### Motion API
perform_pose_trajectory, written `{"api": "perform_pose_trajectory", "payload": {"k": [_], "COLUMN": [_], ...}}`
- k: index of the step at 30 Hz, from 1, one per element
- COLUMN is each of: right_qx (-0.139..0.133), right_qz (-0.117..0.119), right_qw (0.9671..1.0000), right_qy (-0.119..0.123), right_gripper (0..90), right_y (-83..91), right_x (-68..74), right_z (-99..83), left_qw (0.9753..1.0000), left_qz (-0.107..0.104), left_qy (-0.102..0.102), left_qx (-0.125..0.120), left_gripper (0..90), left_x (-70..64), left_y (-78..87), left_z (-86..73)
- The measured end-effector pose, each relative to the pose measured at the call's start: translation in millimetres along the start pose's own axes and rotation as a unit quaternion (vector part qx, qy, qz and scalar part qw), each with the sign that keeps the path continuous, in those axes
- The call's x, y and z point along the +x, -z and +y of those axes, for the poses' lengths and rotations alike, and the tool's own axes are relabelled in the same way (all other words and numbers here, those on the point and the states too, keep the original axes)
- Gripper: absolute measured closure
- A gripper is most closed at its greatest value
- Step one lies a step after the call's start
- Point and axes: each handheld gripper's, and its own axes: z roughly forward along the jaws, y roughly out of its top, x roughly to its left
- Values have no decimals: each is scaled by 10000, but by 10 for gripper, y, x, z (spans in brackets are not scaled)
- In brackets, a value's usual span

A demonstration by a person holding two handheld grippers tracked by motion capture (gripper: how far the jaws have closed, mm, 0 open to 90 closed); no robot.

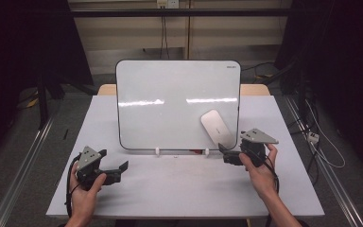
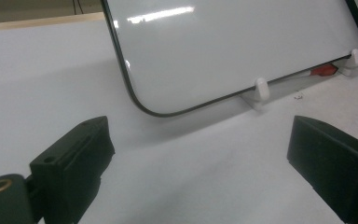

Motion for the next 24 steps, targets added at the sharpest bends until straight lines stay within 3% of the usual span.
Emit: {"api": "perform_pose_trajectory", "payload": {"k": [15, 24], "right_qx": [56, -109], "right_qz": [-222, -251], "right_qw": [9995, 9990], "right_qy": [-218, -356], "right_gripper": [94, 92], "right_y": [291, 367], "right_x": [-139, -192], "right_z": [-433, -525], "left_qw": [9999, 10000], "left_qz": [93, 84], "left_qy": [-41, -38], "left_qx": [-22, 18], "left_gripper": [63, 63], "left_x": [3, -8], "left_y": [14, 2], "left_z": [-2, 3]}}
